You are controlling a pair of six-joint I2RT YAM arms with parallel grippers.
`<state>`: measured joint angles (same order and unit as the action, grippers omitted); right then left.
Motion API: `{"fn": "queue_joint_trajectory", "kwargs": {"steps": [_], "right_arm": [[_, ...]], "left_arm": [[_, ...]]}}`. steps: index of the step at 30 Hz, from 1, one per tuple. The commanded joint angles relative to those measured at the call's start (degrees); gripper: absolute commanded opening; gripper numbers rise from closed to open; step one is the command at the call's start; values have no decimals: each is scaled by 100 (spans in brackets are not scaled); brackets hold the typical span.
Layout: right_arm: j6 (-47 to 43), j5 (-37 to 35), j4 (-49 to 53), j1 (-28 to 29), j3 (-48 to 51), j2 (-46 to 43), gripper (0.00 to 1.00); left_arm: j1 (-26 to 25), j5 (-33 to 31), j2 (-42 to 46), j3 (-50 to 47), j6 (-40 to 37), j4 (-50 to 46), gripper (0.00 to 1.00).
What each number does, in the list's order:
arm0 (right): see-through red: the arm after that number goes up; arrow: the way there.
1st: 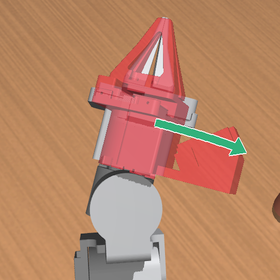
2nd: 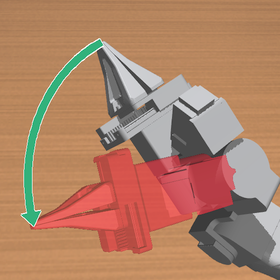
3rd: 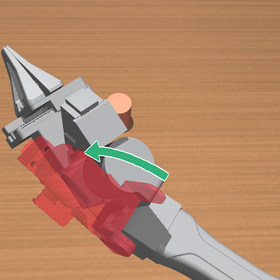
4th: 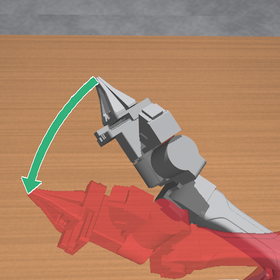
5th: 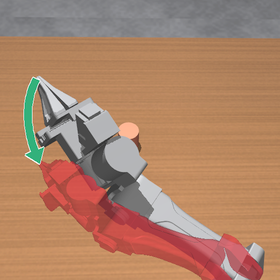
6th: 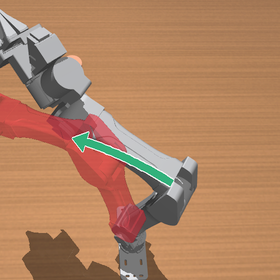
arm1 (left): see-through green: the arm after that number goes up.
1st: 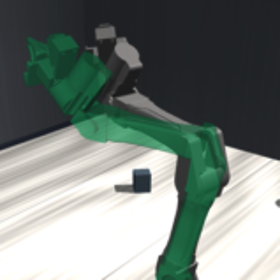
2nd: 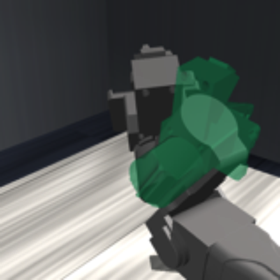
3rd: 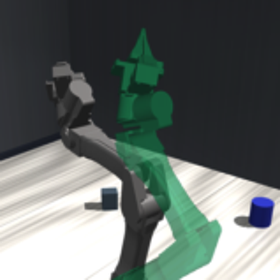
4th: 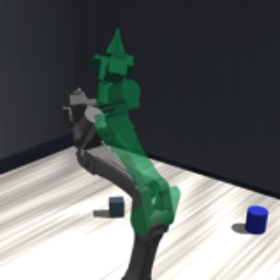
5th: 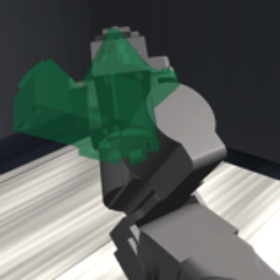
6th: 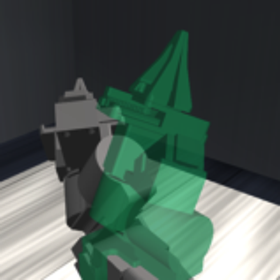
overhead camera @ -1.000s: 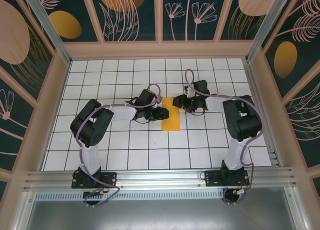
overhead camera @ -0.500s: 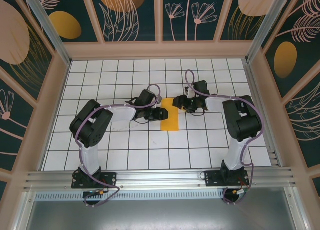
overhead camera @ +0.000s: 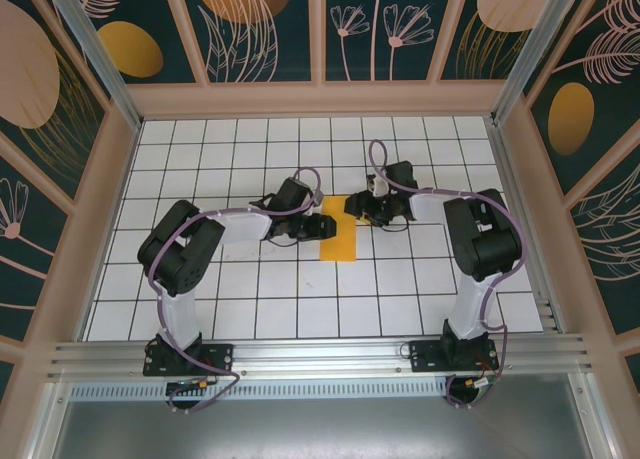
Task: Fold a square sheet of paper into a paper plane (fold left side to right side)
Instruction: Fold the triangle a second time at the center of the table.
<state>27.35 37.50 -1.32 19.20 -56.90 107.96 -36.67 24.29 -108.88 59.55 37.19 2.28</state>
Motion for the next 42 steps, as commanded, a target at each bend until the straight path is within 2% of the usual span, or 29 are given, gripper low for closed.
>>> {"fn": "queue_joint_trajectory", "kwargs": {"steps": [1,4,8,16,21,30,38,42], "right_arm": [[48,294,-89,28,-18,-148,53],[111,424,-131,22,-38,-278,48],[240,581,-143,29,-105,-407,48],[470,737,-35,74,-259,-494,45],[608,785,-44,104,-282,-509,45],[648,718,59,156,-397,-499,44],[647,703,72,205,-427,-433,44],[648,672,63,208,-421,-393,44]], "left_arm": [[-12,-260,516,-86,-269,-98,53],[-11,-413,912,-257,-463,47,54],[-95,-656,1506,-631,-831,183,56],[-1027,-1856,1950,-795,-1404,-208,58],[-1702,-2566,1806,-642,-1312,-371,59],[-2500,-3573,1139,-230,-916,-644,65],[-2791,-4816,375,423,-738,-1331,69],[-2889,-5193,107,648,-788,-1532,68]]}}
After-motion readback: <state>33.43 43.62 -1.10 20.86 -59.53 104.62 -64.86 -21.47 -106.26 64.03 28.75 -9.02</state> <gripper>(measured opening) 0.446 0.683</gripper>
